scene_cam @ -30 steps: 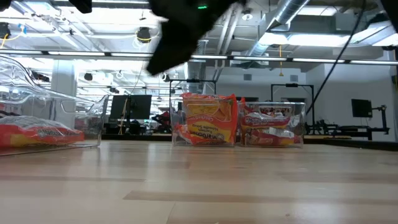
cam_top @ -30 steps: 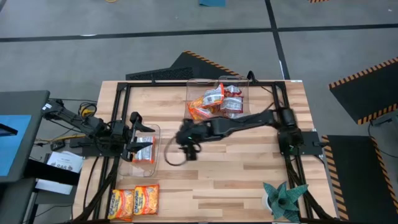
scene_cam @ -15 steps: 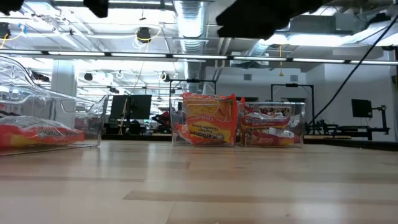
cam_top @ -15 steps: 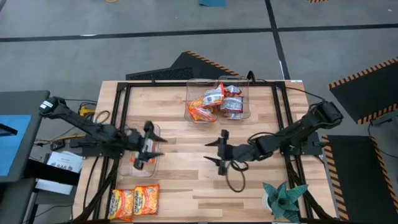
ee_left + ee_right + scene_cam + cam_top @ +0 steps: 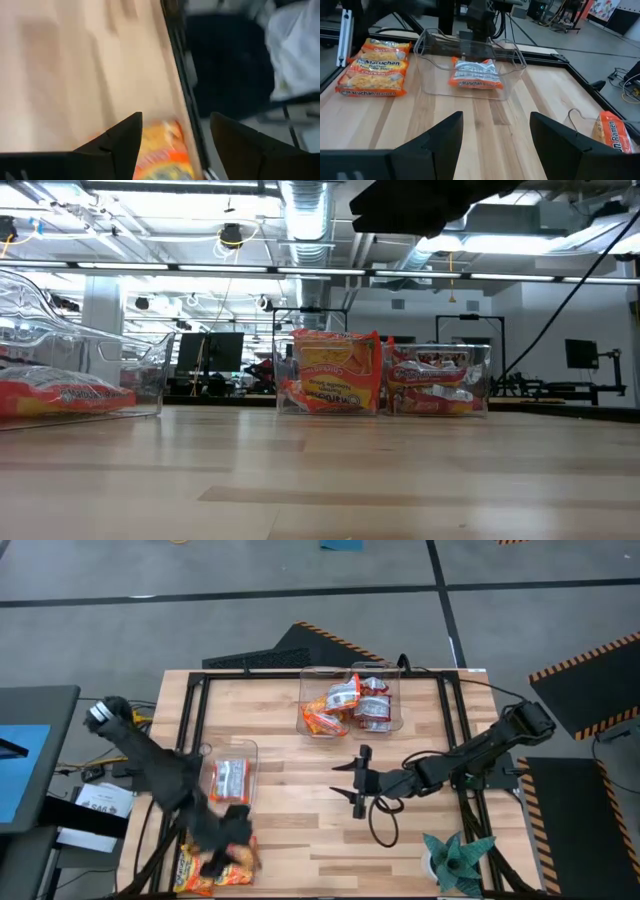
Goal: Sort Maruchan noodles
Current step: Put the orange noodle pack into the bottom left transparent bin
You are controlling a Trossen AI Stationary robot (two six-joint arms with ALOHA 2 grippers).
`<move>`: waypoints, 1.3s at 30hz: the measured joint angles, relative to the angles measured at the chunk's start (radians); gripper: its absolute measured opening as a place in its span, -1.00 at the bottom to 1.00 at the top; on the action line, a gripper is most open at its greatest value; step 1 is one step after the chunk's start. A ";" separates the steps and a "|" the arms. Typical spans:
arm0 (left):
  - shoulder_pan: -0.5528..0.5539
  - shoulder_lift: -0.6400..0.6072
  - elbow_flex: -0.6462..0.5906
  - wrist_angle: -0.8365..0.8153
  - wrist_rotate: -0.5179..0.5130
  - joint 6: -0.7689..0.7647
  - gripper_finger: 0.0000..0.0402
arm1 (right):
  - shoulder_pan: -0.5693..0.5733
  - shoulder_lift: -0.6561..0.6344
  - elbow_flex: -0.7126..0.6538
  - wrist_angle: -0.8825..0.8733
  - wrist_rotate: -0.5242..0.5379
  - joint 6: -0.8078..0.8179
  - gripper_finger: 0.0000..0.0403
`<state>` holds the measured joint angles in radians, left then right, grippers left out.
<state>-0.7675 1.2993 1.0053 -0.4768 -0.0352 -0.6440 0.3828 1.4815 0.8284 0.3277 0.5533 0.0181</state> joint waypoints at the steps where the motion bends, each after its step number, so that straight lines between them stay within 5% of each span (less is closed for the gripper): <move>1: -0.042 0.039 0.023 -0.015 -0.003 -0.044 0.07 | 0.000 0.000 0.000 0.004 0.000 0.000 0.26; 5: -0.182 0.197 0.087 -0.029 -0.032 -0.196 -0.18 | 0.000 0.000 0.000 0.012 -0.001 0.000 0.26; 11: -0.277 0.381 0.115 -0.129 -0.074 -0.320 -0.92 | -0.017 0.000 0.000 0.013 -0.001 0.008 0.26; 18: -0.275 0.422 0.116 -0.249 -0.192 -0.358 -1.00 | -0.050 0.000 0.000 0.019 -0.002 0.008 0.26; 27: -0.195 0.492 0.109 -0.219 -0.062 -0.305 -1.00 | -0.060 0.001 0.000 0.016 -0.006 0.008 0.26; 39: 0.021 0.518 0.114 0.011 -0.153 0.156 -1.00 | -0.048 0.001 0.001 0.018 -0.007 0.008 0.26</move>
<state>-0.7467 1.8173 1.1194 -0.4662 -0.1885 -0.4882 0.3351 1.4826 0.8289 0.3462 0.5465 0.0265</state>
